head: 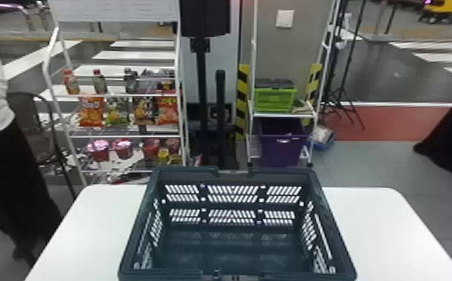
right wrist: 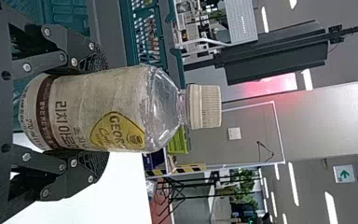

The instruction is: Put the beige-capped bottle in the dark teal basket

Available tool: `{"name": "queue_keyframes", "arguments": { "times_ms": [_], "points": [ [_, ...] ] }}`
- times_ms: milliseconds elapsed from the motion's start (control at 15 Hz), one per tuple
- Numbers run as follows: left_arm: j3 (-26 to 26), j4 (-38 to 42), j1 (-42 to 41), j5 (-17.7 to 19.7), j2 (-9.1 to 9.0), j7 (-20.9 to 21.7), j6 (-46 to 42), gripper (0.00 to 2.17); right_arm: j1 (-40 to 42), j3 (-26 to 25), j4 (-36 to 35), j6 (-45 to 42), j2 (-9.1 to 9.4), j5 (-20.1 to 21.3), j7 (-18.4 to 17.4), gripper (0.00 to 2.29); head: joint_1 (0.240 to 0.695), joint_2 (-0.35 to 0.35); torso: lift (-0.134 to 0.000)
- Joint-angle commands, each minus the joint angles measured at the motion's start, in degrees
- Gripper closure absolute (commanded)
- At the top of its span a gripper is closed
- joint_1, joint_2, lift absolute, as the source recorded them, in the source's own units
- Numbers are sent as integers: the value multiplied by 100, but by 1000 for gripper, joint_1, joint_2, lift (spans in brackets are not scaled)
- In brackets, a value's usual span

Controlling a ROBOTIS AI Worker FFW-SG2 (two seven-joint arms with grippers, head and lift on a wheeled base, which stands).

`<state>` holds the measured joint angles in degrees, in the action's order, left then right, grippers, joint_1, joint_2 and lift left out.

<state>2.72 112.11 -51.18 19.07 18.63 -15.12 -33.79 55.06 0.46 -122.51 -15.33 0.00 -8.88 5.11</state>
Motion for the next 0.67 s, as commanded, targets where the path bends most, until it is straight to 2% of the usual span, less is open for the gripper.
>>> {"name": "queue_keyframes", "arguments": {
  "times_ms": [0,600],
  "points": [
    [0,-5,12,9,9,0,17,144,-30,7,17,0,5,9,-2,2165,499,0,0],
    [0,-14,74,53,36,-9,70,144,-100,15,-80,70,5,18,-2,2162,499,0,0]
  ]
}}
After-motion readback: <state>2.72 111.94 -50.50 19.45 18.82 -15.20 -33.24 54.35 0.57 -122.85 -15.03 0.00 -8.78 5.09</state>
